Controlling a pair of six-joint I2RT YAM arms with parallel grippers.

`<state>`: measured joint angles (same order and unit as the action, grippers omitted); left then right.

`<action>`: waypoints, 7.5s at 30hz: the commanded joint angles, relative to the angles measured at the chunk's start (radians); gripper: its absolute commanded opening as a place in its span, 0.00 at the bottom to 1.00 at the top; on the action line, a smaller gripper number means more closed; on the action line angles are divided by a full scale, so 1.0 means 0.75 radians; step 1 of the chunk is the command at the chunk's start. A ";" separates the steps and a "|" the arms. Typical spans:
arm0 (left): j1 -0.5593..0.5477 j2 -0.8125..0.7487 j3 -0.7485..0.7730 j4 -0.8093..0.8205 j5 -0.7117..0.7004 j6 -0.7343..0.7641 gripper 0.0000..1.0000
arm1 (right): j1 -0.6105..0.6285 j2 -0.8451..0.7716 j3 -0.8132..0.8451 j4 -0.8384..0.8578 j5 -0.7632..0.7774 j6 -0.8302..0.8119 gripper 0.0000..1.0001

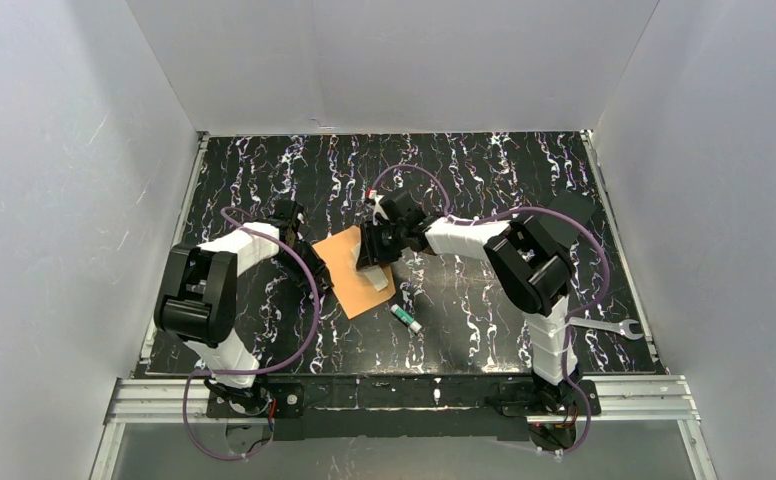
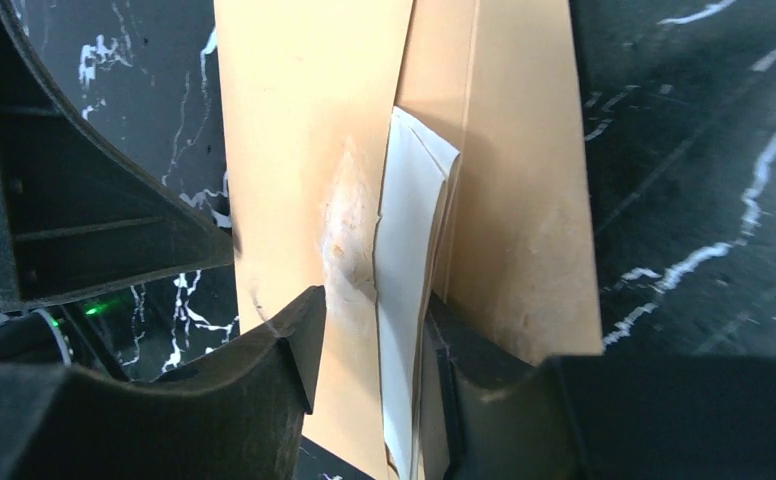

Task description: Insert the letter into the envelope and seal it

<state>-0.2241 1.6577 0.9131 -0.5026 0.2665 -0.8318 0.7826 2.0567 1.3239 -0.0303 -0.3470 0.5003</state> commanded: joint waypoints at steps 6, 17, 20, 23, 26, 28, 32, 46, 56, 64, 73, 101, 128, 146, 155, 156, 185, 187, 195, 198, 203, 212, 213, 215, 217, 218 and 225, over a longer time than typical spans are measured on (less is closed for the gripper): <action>0.006 0.080 0.014 0.003 -0.071 0.056 0.28 | -0.023 -0.092 0.055 -0.116 0.159 -0.043 0.41; 0.012 -0.163 -0.059 0.473 0.191 0.083 0.10 | -0.023 -0.034 0.075 -0.090 0.162 0.045 0.13; 0.011 -0.151 -0.076 0.568 0.276 0.065 0.00 | -0.023 -0.024 0.088 -0.102 0.168 0.048 0.13; 0.006 -0.053 -0.077 0.628 0.389 0.056 0.00 | -0.023 -0.022 0.092 -0.094 0.154 0.054 0.14; -0.011 0.055 -0.067 0.657 0.424 0.058 0.00 | -0.023 -0.018 0.093 -0.084 0.131 0.062 0.15; -0.019 0.102 -0.044 0.615 0.388 0.066 0.00 | -0.023 -0.020 0.094 -0.079 0.117 0.065 0.17; -0.022 0.164 0.007 0.448 0.282 0.100 0.00 | -0.023 -0.029 0.096 -0.095 0.127 0.064 0.34; -0.023 0.234 0.069 0.266 0.176 0.127 0.00 | -0.058 -0.071 0.058 -0.139 0.162 0.041 0.24; -0.024 0.240 0.097 0.240 0.179 0.141 0.00 | -0.088 -0.103 -0.007 -0.088 0.050 0.066 0.14; -0.019 0.109 0.209 0.143 0.186 0.194 0.38 | -0.091 -0.088 -0.049 -0.045 0.038 0.087 0.01; -0.007 -0.041 0.203 -0.209 -0.074 0.171 0.70 | -0.092 -0.051 -0.028 -0.040 0.067 0.107 0.01; -0.008 0.232 0.159 -0.011 0.144 0.260 0.23 | -0.029 0.100 0.121 -0.025 -0.033 0.137 0.01; -0.006 0.057 0.115 0.232 0.201 0.214 0.25 | -0.015 -0.008 0.266 -0.315 0.345 -0.027 0.41; -0.011 0.231 0.212 0.288 0.250 0.181 0.08 | -0.015 0.007 0.284 -0.299 0.349 0.050 0.38; -0.010 0.114 0.412 -0.113 0.132 0.200 0.55 | -0.014 0.054 0.320 -0.232 0.306 0.047 0.36; -0.010 0.107 0.402 -0.130 0.120 0.193 0.56 | -0.015 0.062 0.326 -0.231 0.305 0.049 0.36; -0.010 0.348 0.345 0.020 0.179 0.110 0.26 | -0.015 0.144 0.311 -0.212 0.175 0.122 0.24; -0.010 0.345 0.348 0.009 0.162 0.118 0.26 | -0.016 0.134 0.334 -0.239 0.210 0.117 0.28; -0.010 0.322 0.347 -0.020 0.121 0.166 0.30 | -0.053 0.076 0.439 -0.341 0.319 0.059 0.45; -0.010 0.331 0.354 -0.023 0.127 0.166 0.32 | -0.054 0.109 0.443 -0.372 0.319 0.047 0.44; -0.010 0.343 0.358 -0.023 0.125 0.165 0.34 | -0.054 0.131 0.419 -0.373 0.346 0.028 0.42; -0.010 0.363 0.367 -0.027 0.143 0.187 0.34 | -0.055 0.175 0.405 -0.358 0.252 0.042 0.35; -0.009 0.369 0.373 -0.028 0.145 0.193 0.35 | -0.056 0.177 0.400 -0.354 0.244 0.047 0.35; -0.010 0.380 0.379 -0.031 0.152 0.200 0.36 | -0.059 0.182 0.392 -0.347 0.228 0.055 0.35; -0.010 0.392 0.387 -0.033 0.160 0.210 0.37 | -0.063 0.189 0.389 -0.339 0.212 0.065 0.37; -0.010 0.399 0.390 -0.035 0.160 0.213 0.37 | -0.065 0.190 0.387 -0.335 0.205 0.069 0.38; -0.009 0.417 0.408 -0.053 0.146 0.230 0.38 | -0.070 0.173 0.404 -0.349 0.264 0.048 0.45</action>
<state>-0.2325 1.9320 1.2152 -0.5297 0.4557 -0.6994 0.7372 2.1872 1.6196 -0.2882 -0.1741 0.5484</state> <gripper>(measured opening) 0.373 0.443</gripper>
